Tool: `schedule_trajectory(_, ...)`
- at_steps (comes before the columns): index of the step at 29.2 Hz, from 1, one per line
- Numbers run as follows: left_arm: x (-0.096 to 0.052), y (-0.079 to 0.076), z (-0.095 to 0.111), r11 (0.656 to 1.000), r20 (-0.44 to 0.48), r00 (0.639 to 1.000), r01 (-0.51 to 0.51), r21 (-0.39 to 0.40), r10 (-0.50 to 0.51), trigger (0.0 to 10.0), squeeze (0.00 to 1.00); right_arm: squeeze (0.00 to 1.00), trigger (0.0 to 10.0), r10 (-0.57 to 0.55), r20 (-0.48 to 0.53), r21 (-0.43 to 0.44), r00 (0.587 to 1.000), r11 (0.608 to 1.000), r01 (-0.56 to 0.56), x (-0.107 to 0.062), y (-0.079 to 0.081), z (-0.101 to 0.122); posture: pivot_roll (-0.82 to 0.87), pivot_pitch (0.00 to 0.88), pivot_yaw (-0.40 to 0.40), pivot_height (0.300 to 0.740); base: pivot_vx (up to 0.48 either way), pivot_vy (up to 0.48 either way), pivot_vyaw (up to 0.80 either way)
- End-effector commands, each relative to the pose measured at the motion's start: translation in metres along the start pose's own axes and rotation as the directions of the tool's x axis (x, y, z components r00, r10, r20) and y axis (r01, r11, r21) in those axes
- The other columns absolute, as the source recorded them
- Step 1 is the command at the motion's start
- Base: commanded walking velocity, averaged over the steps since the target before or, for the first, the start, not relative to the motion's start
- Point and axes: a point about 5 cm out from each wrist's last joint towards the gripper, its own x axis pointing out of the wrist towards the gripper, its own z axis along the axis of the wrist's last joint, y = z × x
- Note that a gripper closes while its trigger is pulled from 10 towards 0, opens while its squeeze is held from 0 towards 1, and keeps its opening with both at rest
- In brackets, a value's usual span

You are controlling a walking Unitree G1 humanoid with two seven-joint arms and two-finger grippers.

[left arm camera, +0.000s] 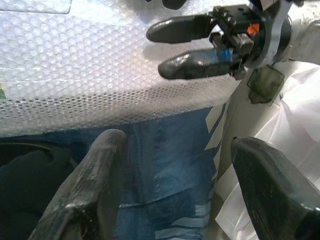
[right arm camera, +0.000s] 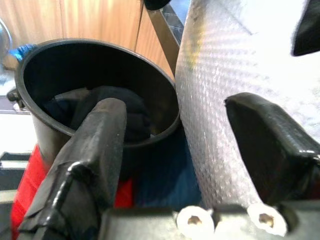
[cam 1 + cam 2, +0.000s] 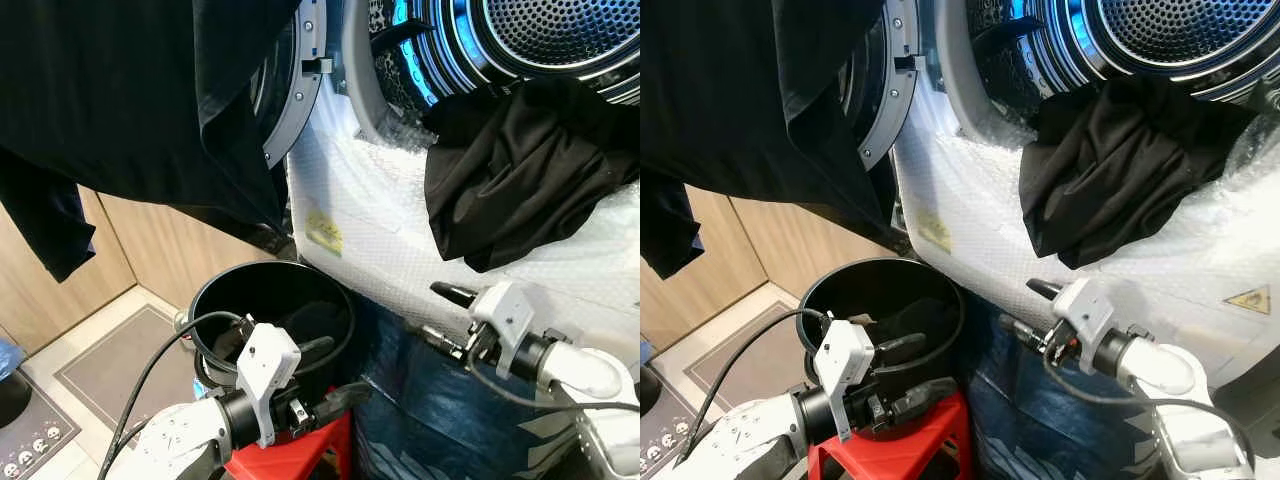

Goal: Clothes washing

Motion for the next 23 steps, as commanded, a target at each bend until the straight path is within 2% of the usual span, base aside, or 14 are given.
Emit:
schedule_trajectory(1,-0.001,0.000,0.004,1.000,0.006,1.000,0.006,0.006,-0.006,10.0,0.00,0.00,10.0,-0.021,0.019,0.028,1.000,0.999,0.021,-0.007,-0.013,0.004,-0.01,0.064,0.018,0.740,0.000,0.000,0.00)
schedule_trajectory(4,0.000,0.000,0.004,1.000,0.005,1.000,0.009,0.006,-0.009,10.0,0.00,0.00,10.0,-0.020,0.037,0.048,0.999,0.999,0.019,-0.010,-0.020,0.006,-0.01,0.063,0.019,0.740,0.000,0.000,0.00)
schedule_trajectory(9,0.000,0.000,0.004,1.000,0.003,1.000,0.015,0.007,-0.015,10.0,0.00,0.00,10.0,-0.037,0.097,0.060,0.995,0.998,0.032,-0.016,-0.036,0.023,-0.01,0.058,0.023,0.740,0.000,0.000,0.00)
schedule_trajectory(13,0.001,0.000,0.003,1.000,0.002,1.000,0.019,0.008,-0.019,10.0,0.00,0.00,10.0,0.004,0.174,0.104,0.985,0.994,-0.022,-0.022,-0.047,0.037,-0.01,0.054,0.027,0.740,0.000,0.000,0.00)
schedule_trajectory(15,0.001,0.000,0.003,1.000,0.002,1.000,0.020,0.008,-0.020,10.0,0.00,0.00,10.0,0.014,0.182,0.100,0.983,0.995,-0.033,-0.022,-0.048,0.040,-0.01,0.052,0.028,0.740,0.000,0.000,0.00)
schedule_trajectory(19,0.002,0.000,0.004,1.000,0.004,1.000,0.027,0.014,-0.028,10.0,0.00,0.00,10.0,0.083,0.272,0.086,0.959,0.990,-0.110,-0.024,-0.054,0.059,-0.01,0.046,0.028,0.740,0.000,0.000,0.00)
schedule_trajectory(23,0.003,0.001,0.005,0.999,0.005,1.000,0.029,0.015,-0.029,10.0,0.00,0.00,10.0,0.111,0.306,0.072,0.945,0.988,-0.140,-0.021,-0.060,0.072,-0.01,0.038,0.026,0.740,0.000,0.000,0.00)
